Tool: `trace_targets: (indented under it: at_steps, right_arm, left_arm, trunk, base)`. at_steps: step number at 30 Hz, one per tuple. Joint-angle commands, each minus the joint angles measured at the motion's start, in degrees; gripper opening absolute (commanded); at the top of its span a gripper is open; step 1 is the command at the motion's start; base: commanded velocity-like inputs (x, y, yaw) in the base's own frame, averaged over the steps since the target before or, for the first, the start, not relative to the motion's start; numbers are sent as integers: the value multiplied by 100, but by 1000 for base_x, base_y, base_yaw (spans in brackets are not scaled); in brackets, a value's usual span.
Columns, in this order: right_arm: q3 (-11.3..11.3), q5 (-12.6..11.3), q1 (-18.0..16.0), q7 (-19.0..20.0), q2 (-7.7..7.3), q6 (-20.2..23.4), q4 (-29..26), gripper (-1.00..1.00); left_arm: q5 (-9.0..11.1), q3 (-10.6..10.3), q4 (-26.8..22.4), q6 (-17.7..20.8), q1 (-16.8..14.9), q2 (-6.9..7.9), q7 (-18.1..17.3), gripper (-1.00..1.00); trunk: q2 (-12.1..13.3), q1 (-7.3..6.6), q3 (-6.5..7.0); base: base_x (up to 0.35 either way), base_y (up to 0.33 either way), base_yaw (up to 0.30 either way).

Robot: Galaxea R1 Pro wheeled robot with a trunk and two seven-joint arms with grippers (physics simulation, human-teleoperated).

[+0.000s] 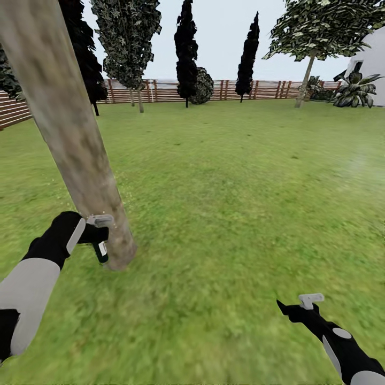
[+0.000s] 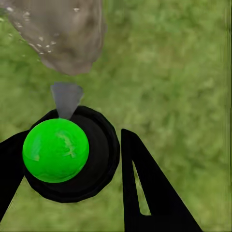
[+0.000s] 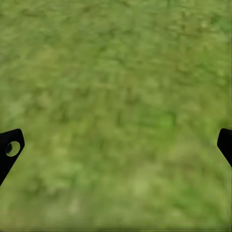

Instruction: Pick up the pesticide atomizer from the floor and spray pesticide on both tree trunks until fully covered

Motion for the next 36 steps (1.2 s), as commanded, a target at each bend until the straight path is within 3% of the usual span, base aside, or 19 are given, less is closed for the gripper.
trace_targets:
  at_steps: [1, 3, 7, 11, 15, 17, 19, 20, 23, 24, 26, 27, 29, 31, 34, 36]
  right_arm:
    - [0, 2, 0, 0, 0, 0, 0, 100]
    - [0, 0, 0, 0, 0, 0, 0, 100]
    - [0, 3, 0, 0, 0, 0, 0, 100]
    - [2, 2, 0, 0, 0, 0, 3, 100]
    - [9, 3, 0, 0, 0, 0, 9, 100]
    - [9, 3, 0, 0, 0, 0, 9, 100]
    - [9, 3, 0, 0, 0, 0, 9, 100]
    - [9, 3, 0, 0, 0, 2, 9, 100]
    - [9, 3, 0, 0, 0, 0, 9, 100]
    - [9, 3, 0, 0, 0, 0, 9, 100]
    - [3, 3, 0, 0, 0, 0, 9, 100]
    - [6, 3, 0, 0, 0, 1, 9, 100]
    - [8, 3, 0, 0, 0, 0, 9, 100]
    - [9, 3, 0, 0, 0, 0, 9, 100]
    - [9, 3, 0, 0, 0, 0, 9, 100]
    - [4, -4, 0, 0, 0, 0, 3, 100]
  left_arm:
    - [-5, 5, -1, 2, -166, 3, 117, -100]
    - [4, 13, 2, 11, -347, -2, 594, -100]
    - [6, 228, 11, 32, -751, -5, 834, -100]
    - [18, 254, 93, 13, -633, -9, 839, -100]
    - [74, 262, 103, -66, 107, -73, 805, -100]
    - [72, 273, 102, -110, 223, -85, 805, -100]
    - [66, 318, 37, -103, 225, -71, 825, -100]
    - [65, 497, 17, -73, 170, -57, 832, -100]
    - [21, 677, 7, -29, -319, -18, 842, -100]
    - [9, 687, 12, -23, -426, 3, 848, -100]
    - [1, 692, 81, -18, -544, 305, 852, -100]
    - [-2, 682, 88, -19, -547, 387, 853, -100]
    - [-5, 654, 93, -24, -504, 451, 853, -100]
    - [12, 651, 101, -58, -448, 432, 840, -100]
    - [5, 653, 66, -115, -45, 157, 847, -100]
    - [-7, 649, 82, -306, 405, 37, 858, -100]
  trunk:
    - [0, 0, -1]
    - [0, 0, -1]
    - [0, 0, -1]
    - [0, 0, -1]
    - [0, 0, -1]
    - [0, 0, -1]
    - [0, 0, -1]
    - [0, 0, -1]
    - [0, 0, -1]
    - [0, 0, -1]
    - [0, 0, -1]
    - [0, 0, -1]
    - [0, 0, -1]
    - [0, 0, -1]
    - [0, 0, -1]
    - [0, 0, -1]
  base:
    - [-8, 0, 0]
    - [-3, 0, 0]
    - [0, 0, 0]
    - [0, 0, 0]
    - [0, 0, 0]
    - [0, 0, 0]
    - [0, 0, 0]
    - [0, 0, 0]
    - [0, 0, 0]
    - [0, 0, 0]
    - [0, 0, 0]
    - [0, 0, 0]
    - [0, 0, 0]
    - [0, 0, 0]
    - [0, 0, 3]
    - [0, 0, 174]
